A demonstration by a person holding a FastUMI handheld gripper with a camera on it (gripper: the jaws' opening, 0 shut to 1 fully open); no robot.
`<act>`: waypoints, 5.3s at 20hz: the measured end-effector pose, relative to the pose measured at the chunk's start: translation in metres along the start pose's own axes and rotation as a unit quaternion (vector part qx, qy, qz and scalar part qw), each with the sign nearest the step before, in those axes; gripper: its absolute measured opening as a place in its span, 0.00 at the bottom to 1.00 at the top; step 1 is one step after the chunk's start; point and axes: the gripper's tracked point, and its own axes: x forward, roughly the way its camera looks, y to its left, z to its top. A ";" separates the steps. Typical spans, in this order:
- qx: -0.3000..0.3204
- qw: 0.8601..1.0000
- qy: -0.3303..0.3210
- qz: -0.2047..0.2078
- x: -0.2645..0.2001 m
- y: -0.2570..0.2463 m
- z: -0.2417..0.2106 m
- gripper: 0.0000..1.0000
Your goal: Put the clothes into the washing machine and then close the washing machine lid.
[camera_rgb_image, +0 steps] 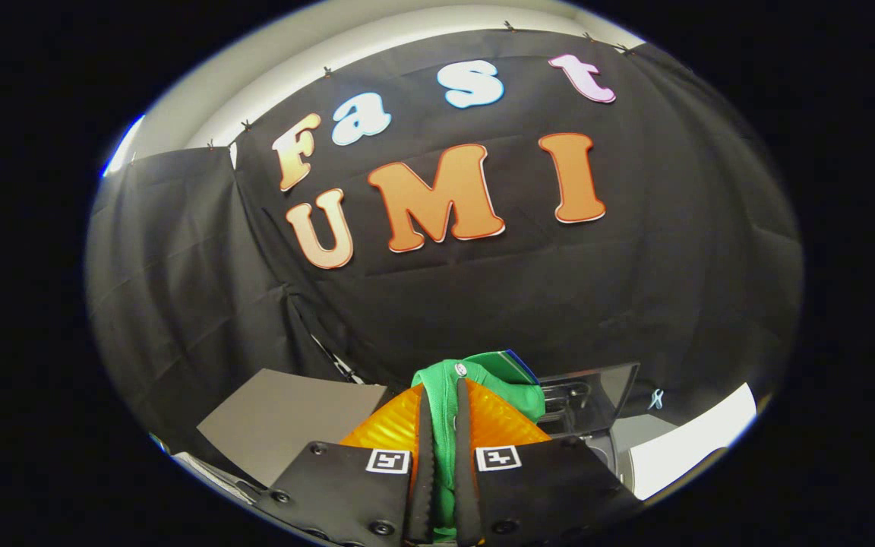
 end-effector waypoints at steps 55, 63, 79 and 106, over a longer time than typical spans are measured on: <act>0.016 0.955 0.274 -0.111 0.111 -0.117 -0.320 0.68; 0.005 0.962 0.247 -0.112 0.096 -0.115 -0.267 1.00; -0.020 0.990 0.114 -0.087 0.092 -0.076 -0.070 0.99; -0.054 0.984 0.124 -0.117 0.219 -0.097 -0.073 0.98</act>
